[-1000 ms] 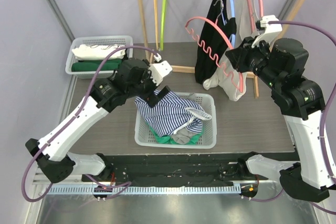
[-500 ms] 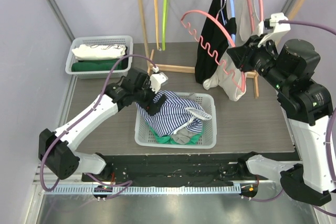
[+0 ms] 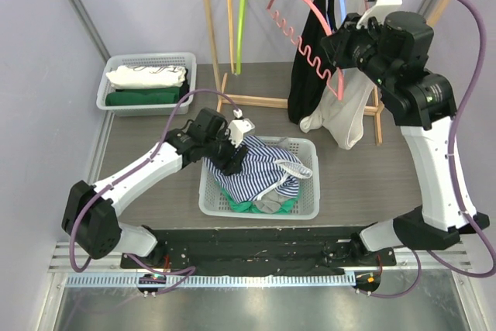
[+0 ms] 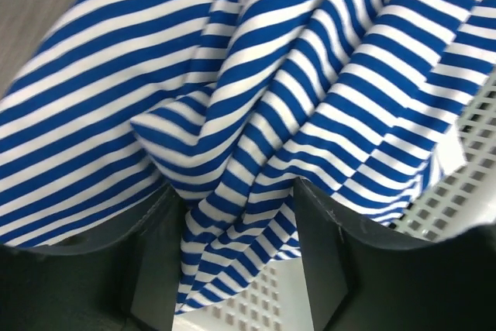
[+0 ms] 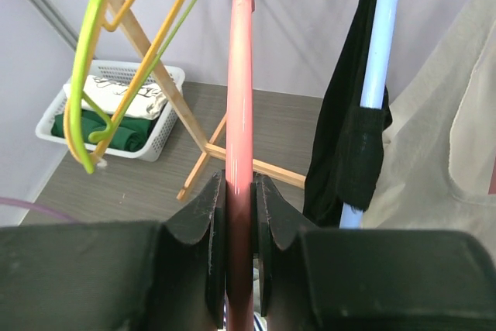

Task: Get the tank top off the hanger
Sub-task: Place the hanger at the clothesline, then pick up the hanger from the clothesline.

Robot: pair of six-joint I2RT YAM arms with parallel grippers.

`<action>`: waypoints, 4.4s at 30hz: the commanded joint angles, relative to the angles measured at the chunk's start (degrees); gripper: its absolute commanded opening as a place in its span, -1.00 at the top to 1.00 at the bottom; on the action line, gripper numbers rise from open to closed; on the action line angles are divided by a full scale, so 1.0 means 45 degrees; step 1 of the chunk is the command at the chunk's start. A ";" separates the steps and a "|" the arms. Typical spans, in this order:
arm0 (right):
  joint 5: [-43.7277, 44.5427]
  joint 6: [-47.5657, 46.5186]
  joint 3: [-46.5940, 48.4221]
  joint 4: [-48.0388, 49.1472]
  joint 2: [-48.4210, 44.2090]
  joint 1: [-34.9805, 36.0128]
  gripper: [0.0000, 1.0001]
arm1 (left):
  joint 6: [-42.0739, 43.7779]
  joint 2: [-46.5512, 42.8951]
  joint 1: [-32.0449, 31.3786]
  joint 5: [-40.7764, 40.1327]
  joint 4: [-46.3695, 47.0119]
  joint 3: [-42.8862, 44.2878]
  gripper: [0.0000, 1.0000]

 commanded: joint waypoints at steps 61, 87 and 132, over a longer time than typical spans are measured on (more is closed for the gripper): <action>0.2550 -0.2124 0.3089 0.3581 0.4091 0.1880 0.98 | 0.0738 -0.3039 -0.1208 -0.0972 -0.5363 0.3809 -0.99; 0.4307 -0.2477 0.1606 0.3092 0.3879 0.2701 -0.05 | 0.1189 -0.3098 -0.1071 -0.3766 -0.4602 0.4123 -1.00; 0.2550 -0.0777 -0.1441 0.2486 0.1181 -0.1186 -0.15 | 0.1247 -0.3566 -0.0524 -0.4371 -0.4582 0.4161 -0.99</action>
